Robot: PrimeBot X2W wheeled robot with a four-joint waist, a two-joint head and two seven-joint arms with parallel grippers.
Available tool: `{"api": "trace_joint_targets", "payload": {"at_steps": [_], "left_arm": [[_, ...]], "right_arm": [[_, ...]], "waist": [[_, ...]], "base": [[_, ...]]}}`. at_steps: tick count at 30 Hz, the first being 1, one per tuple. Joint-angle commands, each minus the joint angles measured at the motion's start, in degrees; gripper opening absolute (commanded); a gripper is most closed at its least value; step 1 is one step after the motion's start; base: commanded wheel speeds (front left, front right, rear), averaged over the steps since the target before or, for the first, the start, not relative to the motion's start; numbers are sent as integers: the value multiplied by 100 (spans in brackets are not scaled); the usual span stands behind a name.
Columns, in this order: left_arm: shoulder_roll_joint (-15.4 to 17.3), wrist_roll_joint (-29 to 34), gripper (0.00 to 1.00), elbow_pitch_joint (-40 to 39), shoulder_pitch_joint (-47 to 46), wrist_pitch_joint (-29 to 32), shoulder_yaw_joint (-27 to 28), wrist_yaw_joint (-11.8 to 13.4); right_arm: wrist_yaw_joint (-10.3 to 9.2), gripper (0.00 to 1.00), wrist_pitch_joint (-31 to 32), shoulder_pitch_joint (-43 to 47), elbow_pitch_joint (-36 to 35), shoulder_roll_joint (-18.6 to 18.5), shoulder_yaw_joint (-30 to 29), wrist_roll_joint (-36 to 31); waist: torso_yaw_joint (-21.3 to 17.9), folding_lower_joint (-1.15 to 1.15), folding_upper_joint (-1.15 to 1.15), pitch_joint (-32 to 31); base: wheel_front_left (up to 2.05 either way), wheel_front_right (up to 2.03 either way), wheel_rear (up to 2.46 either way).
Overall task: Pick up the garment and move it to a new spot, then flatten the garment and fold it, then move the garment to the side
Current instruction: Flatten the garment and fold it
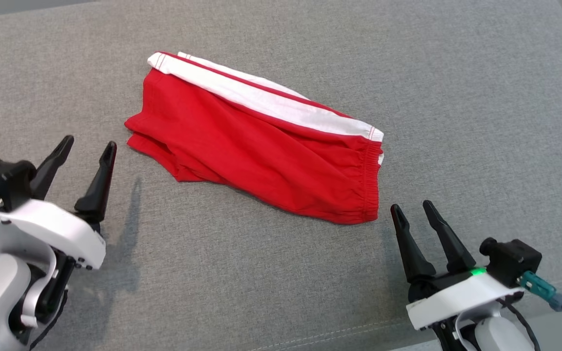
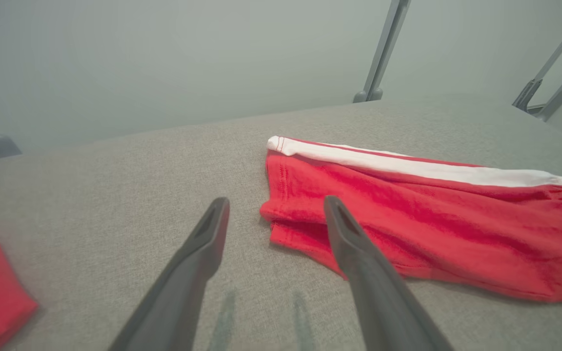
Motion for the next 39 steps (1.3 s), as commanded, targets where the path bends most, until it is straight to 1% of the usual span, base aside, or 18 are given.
{"api": "trace_joint_targets", "payload": {"at_steps": [1,3,5,9,10,12,16,22,27,33,36,39], "left_arm": [[335,53,100,-288,21,-62,314,167],[397,47,100,-431,140,-67,341,275],[453,22,100,-579,220,-41,363,352],[501,-36,100,-627,146,74,365,274],[530,-56,100,-617,81,143,367,229],[542,-147,100,-557,-104,316,364,73],[515,-349,100,-180,-632,734,329,-375],[366,-668,100,837,-1496,1335,298,-1055],[256,-841,100,1676,-2029,1812,208,-1506],[140,-1034,100,2435,-2400,2274,111,-1832],[70,-1174,100,2681,-2495,2477,73,-1940],[20,-1310,100,2908,-2550,2726,32,-1987]], "right_arm": [[25,100,36,171,-298,78,-14,-177],[25,100,104,273,-438,135,-64,-270],[25,100,172,372,-615,183,-91,-188],[25,100,215,388,-715,198,-96,-117],[25,100,211,364,-745,200,-76,-10],[25,100,197,255,-728,202,-49,162],[25,100,133,-150,-520,203,113,450],[25,100,5,-926,13,204,577,807],[25,100,-40,-1463,534,204,1131,981],[25,100,-48,-1878,1062,204,1607,1181],[25,100,-61,-2017,1253,205,1771,1286],[25,100,-48,-2152,1423,205,1953,1388]], "waist": [[-30,0,0,-10],[-69,0,0,-30],[-129,0,0,-47],[-192,0,0,-36],[-225,0,0,-1],[-284,0,0,72],[-425,0,0,232],[-665,0,0,470],[-823,0,0,625],[-907,0,0,744],[-917,0,0,774],[-917,0,0,783]], "base": [[0,0,0],[0,0,0],[0,0,0],[0,0,0],[0,0,0],[0,0,0],[0,0,0],[0,0,0],[0,0,0],[0,0,0],[0,0,0],[0,0,0]]}}
